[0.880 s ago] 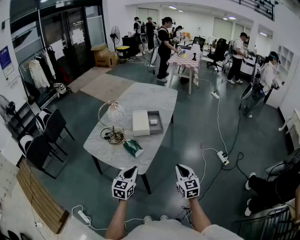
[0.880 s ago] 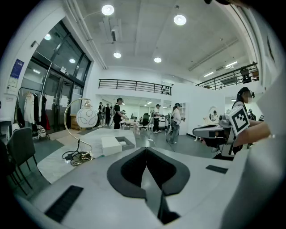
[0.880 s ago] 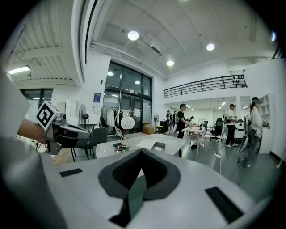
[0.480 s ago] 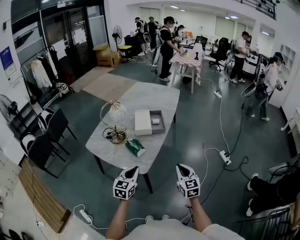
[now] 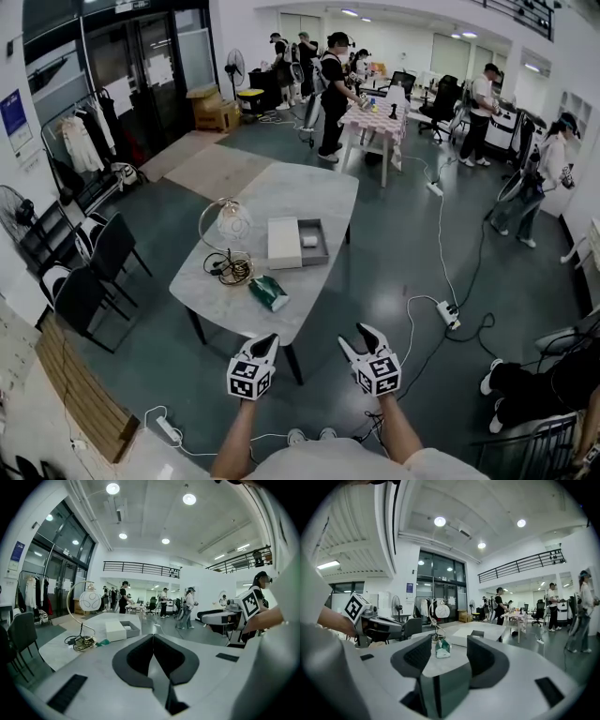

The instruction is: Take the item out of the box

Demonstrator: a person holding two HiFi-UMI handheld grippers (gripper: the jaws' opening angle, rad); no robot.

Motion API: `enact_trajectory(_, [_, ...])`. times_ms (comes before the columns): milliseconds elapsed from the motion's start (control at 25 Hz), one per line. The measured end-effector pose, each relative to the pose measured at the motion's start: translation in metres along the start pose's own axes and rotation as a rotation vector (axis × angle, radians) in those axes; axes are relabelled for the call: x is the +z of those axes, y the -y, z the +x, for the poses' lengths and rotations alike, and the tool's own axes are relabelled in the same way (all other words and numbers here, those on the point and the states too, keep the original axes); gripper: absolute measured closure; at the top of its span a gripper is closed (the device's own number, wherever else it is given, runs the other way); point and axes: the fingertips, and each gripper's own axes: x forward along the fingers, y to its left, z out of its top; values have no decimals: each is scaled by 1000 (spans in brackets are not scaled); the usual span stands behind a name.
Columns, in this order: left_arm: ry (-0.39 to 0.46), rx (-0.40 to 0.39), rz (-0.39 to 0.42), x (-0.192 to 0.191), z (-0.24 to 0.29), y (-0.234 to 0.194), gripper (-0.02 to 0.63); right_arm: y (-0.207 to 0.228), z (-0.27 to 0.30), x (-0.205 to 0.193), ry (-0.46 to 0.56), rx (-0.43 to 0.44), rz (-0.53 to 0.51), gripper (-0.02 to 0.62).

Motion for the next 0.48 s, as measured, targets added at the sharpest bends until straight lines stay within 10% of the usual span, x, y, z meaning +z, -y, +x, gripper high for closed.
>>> enact_trajectory(480, [2, 22, -17, 0, 1, 20, 591, 8, -16, -6, -14, -3, -13, 368])
